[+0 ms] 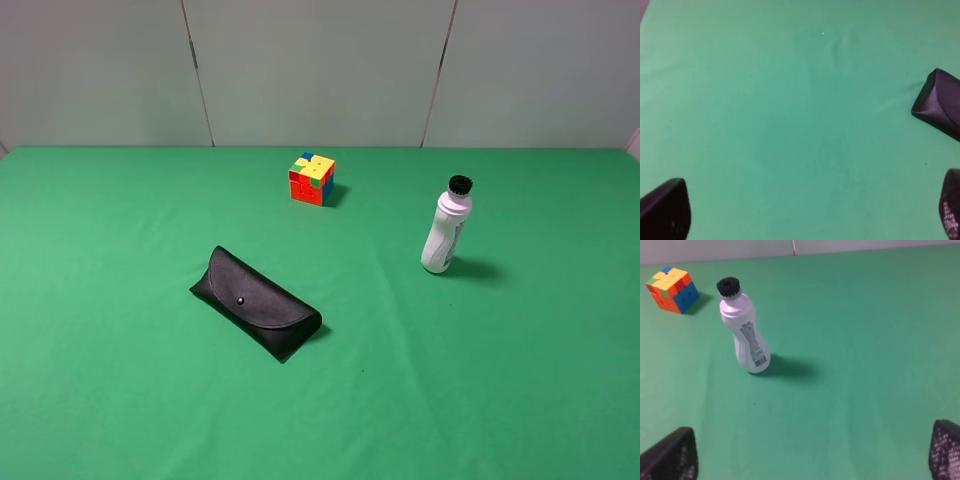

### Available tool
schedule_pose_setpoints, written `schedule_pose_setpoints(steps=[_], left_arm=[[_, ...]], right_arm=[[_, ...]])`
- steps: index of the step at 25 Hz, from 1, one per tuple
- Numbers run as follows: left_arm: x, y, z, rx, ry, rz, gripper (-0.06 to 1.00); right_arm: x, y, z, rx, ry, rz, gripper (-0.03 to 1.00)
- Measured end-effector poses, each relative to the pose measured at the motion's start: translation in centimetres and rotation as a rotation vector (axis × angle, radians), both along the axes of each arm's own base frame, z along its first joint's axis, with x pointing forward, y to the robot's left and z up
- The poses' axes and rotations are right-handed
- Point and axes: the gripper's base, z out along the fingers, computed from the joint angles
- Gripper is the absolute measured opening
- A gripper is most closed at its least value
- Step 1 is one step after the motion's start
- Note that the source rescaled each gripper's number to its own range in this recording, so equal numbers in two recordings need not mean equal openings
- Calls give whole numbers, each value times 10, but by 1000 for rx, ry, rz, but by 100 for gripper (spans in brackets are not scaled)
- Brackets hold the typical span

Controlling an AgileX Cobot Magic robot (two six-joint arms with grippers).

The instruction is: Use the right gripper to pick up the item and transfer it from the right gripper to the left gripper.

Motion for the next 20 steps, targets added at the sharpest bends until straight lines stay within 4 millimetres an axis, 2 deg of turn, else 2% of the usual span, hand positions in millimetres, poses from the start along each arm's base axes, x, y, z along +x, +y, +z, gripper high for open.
schedule_pose_setpoints(steps=[20], left_arm=[[0, 0, 0, -4, 0, -3, 100]], right_arm=[[0, 0, 0, 0, 0, 0, 100]])
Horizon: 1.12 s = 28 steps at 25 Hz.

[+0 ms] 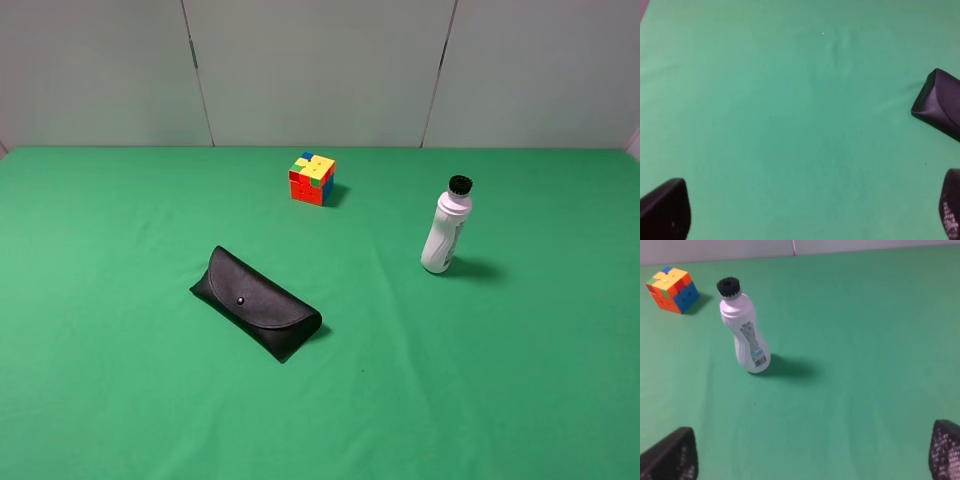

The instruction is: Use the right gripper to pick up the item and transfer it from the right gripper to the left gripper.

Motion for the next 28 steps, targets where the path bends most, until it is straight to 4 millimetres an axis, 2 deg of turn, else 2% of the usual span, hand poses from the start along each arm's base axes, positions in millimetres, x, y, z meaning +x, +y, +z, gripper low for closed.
schedule_pose_setpoints(steps=[28], left_arm=[[0, 0, 0, 0, 0, 0, 100]], right_arm=[[0, 0, 0, 6, 2, -3, 100]])
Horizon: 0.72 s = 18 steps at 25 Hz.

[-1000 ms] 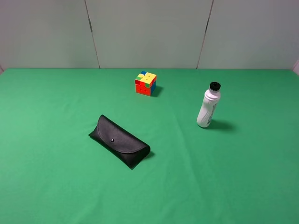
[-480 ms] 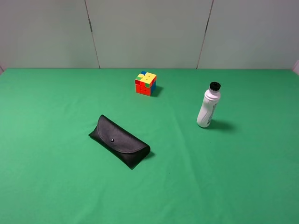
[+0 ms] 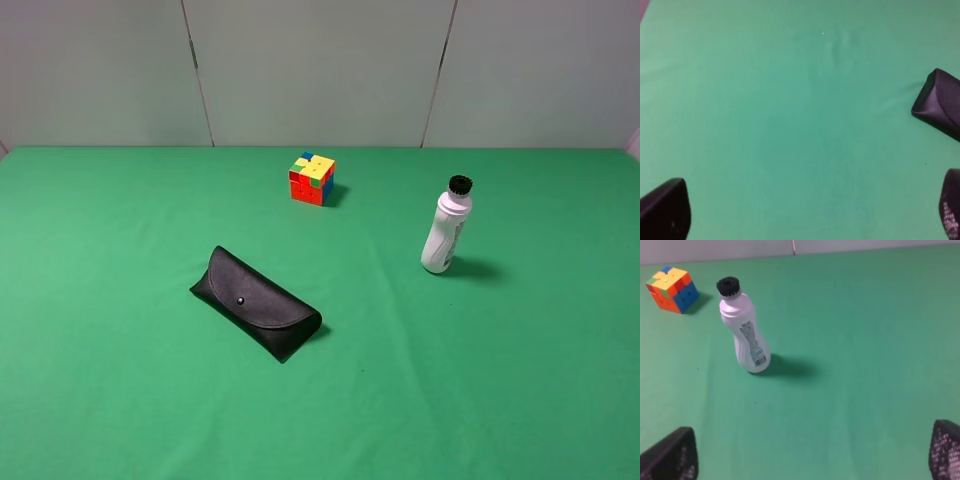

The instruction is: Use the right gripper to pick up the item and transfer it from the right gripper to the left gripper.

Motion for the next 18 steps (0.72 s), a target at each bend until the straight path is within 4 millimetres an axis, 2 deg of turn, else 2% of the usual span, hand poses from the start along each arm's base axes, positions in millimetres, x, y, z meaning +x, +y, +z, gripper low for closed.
schedule_pose_setpoints(steps=[4, 8, 13, 18], left_arm=[[0, 0, 0, 4, 0, 3, 100], [0, 0, 0, 4, 0, 3, 100], [0, 1, 0, 5, 0, 4, 100], [0, 1, 0, 5, 0, 4, 100]], right_arm=[[4, -1, 2, 30, 20, -38, 100], [36, 1, 18, -5, 124, -69, 100], [100, 10, 39, -62, 292, -66, 100], [168, 27, 43, -136, 417, 10, 100]])
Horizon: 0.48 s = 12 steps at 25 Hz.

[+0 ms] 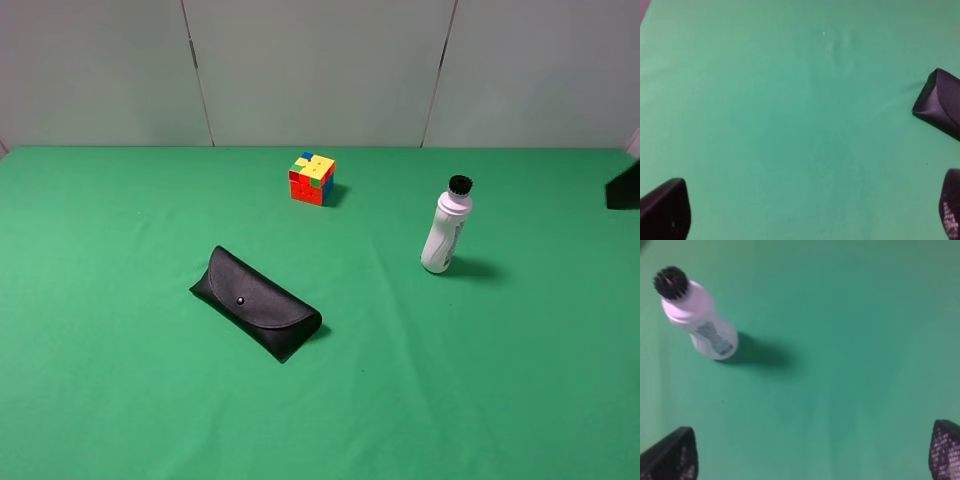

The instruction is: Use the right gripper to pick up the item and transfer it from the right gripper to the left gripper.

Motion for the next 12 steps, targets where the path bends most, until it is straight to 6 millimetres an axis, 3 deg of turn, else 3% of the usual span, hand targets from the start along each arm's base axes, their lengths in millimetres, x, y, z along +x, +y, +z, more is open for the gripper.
schedule_pose_setpoints(steps=[5, 12], left_arm=[[0, 0, 0, 0, 0, 0, 100], [0, 0, 0, 0, 0, 0, 100]], right_arm=[[61, 35, -3, -38, 99, 114, 100], [124, 72, -10, -38, 239, 159, 100]])
